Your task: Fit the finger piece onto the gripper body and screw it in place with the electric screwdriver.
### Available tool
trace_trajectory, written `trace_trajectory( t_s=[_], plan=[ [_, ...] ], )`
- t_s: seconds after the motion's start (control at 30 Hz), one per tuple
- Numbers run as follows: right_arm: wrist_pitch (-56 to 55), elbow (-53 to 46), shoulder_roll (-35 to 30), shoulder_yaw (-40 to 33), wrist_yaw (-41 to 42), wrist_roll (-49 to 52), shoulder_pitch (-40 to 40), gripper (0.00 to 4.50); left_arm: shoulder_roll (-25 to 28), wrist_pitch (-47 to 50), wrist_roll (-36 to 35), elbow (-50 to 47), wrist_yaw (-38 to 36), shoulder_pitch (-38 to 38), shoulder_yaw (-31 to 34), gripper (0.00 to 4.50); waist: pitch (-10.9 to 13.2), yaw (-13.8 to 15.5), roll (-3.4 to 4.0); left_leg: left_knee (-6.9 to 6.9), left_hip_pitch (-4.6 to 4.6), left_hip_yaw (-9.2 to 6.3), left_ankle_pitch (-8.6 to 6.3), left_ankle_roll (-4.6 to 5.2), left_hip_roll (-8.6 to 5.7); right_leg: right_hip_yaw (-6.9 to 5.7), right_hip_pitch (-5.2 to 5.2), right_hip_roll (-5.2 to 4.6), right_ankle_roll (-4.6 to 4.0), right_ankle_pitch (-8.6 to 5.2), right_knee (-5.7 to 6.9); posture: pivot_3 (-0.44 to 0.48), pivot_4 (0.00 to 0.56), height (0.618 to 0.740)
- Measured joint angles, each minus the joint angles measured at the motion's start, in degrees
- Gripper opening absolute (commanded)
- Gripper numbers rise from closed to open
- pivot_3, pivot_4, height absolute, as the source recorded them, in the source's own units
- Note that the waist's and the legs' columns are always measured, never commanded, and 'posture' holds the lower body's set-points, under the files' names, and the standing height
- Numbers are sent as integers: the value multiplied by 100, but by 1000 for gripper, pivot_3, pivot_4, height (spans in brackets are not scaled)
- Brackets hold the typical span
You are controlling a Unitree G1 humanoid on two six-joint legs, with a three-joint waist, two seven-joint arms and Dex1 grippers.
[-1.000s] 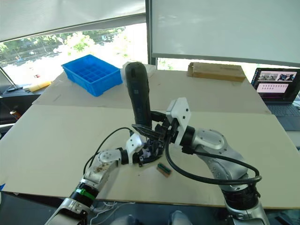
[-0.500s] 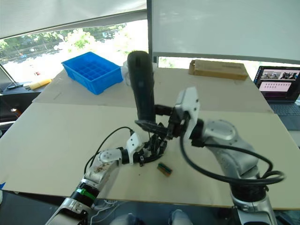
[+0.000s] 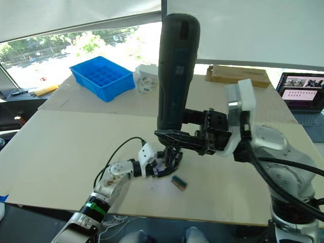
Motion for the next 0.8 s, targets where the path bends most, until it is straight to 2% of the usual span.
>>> trace_trajectory(
  t_s=[0.17,0.3,0.4,0.5,0.6,0.67,0.8],
  plan=[
    [388,-136,-708,-500,-359,1095,158,1903,232,5,-121,-271,-114,167,68,4466,11,-67,-13,-8,-1,-1,0,-2,3,4,-7,4,-6,-4,0,0,150,740],
    [941,79,-1724,-1400,-243,1742,911,1903,887,99,-418,-763,-453,574,336,4466,20,-112,-20,-19,1,-1,5,-11,13,7,-9,16,-16,-10,0,0,150,740],
    [1470,670,-2429,-2214,277,1576,1722,1903,1636,260,-810,-974,-838,916,830,4466,27,-124,-18,-18,1,0,7,-14,19,10,-12,23,-19,-12,1,0,150,740],
    [1796,1414,-3060,-2767,1022,726,2586,1903,2360,308,-1393,-1063,-1779,1343,1335,4466,46,-103,-12,-15,-8,4,4,-9,18,13,-24,20,-15,-17,-1,0,150,740],
    [2026,2061,-3817,-2723,1615,-374,3438,1903,2970,-43,-1735,-1046,-2794,1555,1594,4466,53,-51,-9,-8,-36,8,4,-9,15,17,-53,15,-21,-47,1,0,150,740],
    [2027,2516,-4189,-2364,1879,-1097,3775,1903,3242,-102,-1823,-871,-3078,1546,1855,4466,54,-26,-9,0,-71,7,7,-12,13,17,-85,12,-8,-53,6,0,150,740],
    [1805,3062,-4429,-1239,2116,-1999,3693,1903,3460,102,-2124,-902,-3267,1668,2216,4466,62,-63,-2,0,-89,10,12,-20,12,18,-103,22,-3,-16,7,0,150,740]
  ],
)
